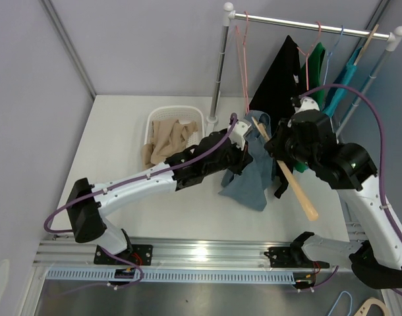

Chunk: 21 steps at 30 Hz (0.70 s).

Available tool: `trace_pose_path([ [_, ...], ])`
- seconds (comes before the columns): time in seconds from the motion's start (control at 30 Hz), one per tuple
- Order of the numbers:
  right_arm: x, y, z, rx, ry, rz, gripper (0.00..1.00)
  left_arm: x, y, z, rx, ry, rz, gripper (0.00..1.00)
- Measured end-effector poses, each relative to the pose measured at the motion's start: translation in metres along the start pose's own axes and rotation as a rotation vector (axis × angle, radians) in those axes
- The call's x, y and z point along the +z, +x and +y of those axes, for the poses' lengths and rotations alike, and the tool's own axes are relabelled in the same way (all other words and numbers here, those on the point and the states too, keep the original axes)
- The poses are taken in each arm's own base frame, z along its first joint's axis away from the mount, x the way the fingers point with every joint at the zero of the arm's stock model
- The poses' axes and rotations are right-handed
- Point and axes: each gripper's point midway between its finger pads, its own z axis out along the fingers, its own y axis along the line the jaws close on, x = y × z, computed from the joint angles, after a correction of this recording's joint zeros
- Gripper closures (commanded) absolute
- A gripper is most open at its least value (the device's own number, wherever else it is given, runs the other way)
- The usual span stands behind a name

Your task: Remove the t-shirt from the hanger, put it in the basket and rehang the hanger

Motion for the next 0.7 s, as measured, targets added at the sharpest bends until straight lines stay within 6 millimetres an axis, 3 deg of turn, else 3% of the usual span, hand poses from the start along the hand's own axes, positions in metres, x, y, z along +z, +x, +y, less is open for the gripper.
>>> trace_pose_path([
  [0.13, -0.006, 0.013, 0.0, -0.043, -0.061, 0.011, 1.0, -0.002, 0.005, 0.012, -0.04, -0.041, 0.035, 0.99],
  [0.27, -0.031, -0.022, 0.003, -0.057, -0.124, -0.179, 1.0, -0.012, -0.001, 0.007, -0.06, -0.028, 0.095, 0.99],
  [0.37, -0.042, -0.057, 0.0, -0.044, -0.095, -0.338, 1.0, -0.03, -0.029, -0.008, -0.059, 0.014, 0.092, 0.99],
  [0.5, -0.03, -0.087, 0.0, -0.037, -0.029, -0.444, 1.0, -0.074, -0.071, -0.021, -0.057, 0.038, 0.056, 0.99],
  [0.7, 0.026, -0.113, 0.007, -0.049, 0.027, -0.457, 1.0, -0.167, -0.133, -0.021, -0.055, 0.018, -0.074, 0.99],
])
